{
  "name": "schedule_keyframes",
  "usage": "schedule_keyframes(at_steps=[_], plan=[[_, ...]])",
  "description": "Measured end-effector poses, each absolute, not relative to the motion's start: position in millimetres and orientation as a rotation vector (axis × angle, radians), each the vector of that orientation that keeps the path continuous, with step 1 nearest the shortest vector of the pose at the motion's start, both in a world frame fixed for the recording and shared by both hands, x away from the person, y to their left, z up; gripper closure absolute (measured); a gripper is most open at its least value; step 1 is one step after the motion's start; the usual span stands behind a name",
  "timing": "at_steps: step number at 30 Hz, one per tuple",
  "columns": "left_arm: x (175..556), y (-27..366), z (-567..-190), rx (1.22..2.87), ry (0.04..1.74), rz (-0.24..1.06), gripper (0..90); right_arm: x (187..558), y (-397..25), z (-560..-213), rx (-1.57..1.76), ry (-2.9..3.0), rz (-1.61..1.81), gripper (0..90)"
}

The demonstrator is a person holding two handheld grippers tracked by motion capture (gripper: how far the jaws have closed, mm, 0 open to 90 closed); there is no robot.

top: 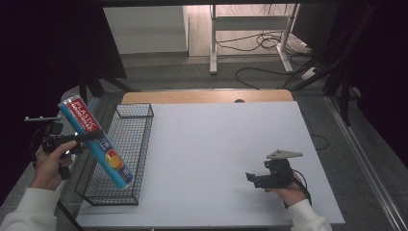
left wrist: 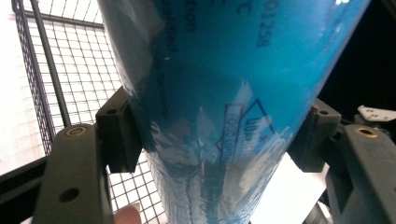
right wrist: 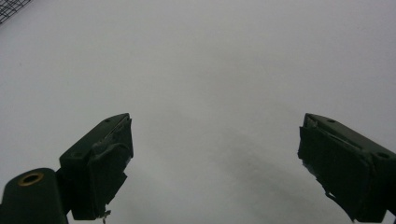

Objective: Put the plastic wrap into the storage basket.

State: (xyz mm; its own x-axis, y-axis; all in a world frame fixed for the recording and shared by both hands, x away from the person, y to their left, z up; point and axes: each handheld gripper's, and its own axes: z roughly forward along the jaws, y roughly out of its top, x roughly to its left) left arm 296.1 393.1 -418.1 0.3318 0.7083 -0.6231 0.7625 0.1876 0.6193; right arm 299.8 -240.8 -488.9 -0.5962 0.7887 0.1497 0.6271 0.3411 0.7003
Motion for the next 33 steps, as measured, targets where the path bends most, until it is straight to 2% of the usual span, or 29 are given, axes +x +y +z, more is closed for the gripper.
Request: schedule_keyframes(at_steps=[14,19,25,33], plan=[[295.8,390.6,-421.3,1.572,1.403,-0.073,32.1,300.4,-242.7,-487.2,1.305,2.388,1.129,10.8],[306.1,381.2,-428.4,1.618,1.438,-0.064,32.0,300.7,-242.8,-487.3,1.304,2.385,1.126,10.8],[322.0,370.3,-433.2,1.599,1.477,-0.079,31.9,301.7,-242.6,-488.2,1.307,2.387,1.12,10.8],[348.9,341.8,-436.7,1.623,1.567,-0.018,31.8,301.4,-240.4,-489.4,1.299,2.393,1.109,10.8]])
